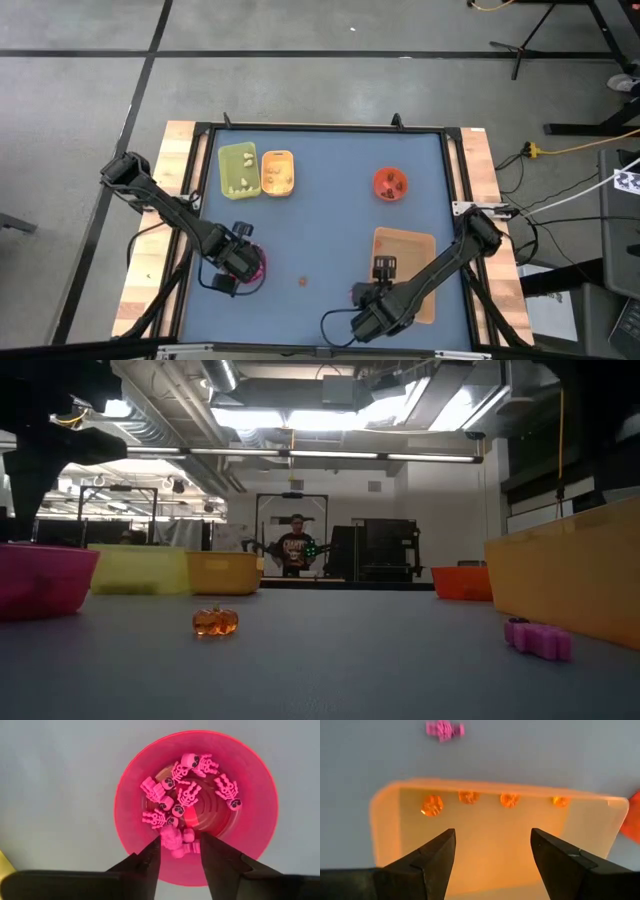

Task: Sort Halloween decoration
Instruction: Put the orange pumpkin toy into the orange bin

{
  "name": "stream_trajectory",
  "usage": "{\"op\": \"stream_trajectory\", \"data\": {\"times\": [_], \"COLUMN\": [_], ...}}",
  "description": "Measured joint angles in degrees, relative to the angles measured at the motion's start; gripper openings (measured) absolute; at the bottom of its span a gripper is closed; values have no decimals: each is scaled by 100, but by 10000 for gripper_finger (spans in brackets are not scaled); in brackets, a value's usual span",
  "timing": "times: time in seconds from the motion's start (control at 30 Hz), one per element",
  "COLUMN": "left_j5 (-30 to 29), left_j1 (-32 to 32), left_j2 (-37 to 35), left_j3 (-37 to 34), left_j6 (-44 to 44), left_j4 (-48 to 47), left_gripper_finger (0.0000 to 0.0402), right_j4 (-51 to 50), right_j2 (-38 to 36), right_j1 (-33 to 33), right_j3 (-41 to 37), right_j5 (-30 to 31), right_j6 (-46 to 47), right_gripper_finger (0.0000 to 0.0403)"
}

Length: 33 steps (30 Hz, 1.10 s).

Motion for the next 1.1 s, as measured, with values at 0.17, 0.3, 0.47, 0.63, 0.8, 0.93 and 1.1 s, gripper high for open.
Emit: {"op": "stream_trajectory", "data": {"times": [0.17,0.3,0.47,0.63,0.8,0.93,1.1], "left_j5": [-2,-41,-44,-44,-44,-44,-44], "left_j1": [0,0,0,0,-2,-2,-2], "left_j2": [0,0,0,0,0,0,0], "left_j3": [0,0,0,0,0,2,2], "left_j6": [-113,-118,-120,-120,-120,-120,-122], "left_j4": [51,183,224,223,222,250,260], "left_gripper_finger": [143,147,147,148,148,148,148], "right_j4": [135,1048,2704,3969,4635,4847,4819], "right_j2": [0,-4,-4,45,267,542,924], "right_j1": [-144,-371,-713,-1059,-1349,-1497,-1586], "right_j3": [412,577,577,581,586,586,581], "right_j5": [119,284,533,535,698,752,361], "right_j6": [0,-1,-174,-588,-994,-1090,-1359], "right_gripper_finger": [257,257,257,257,257,257,257]}}
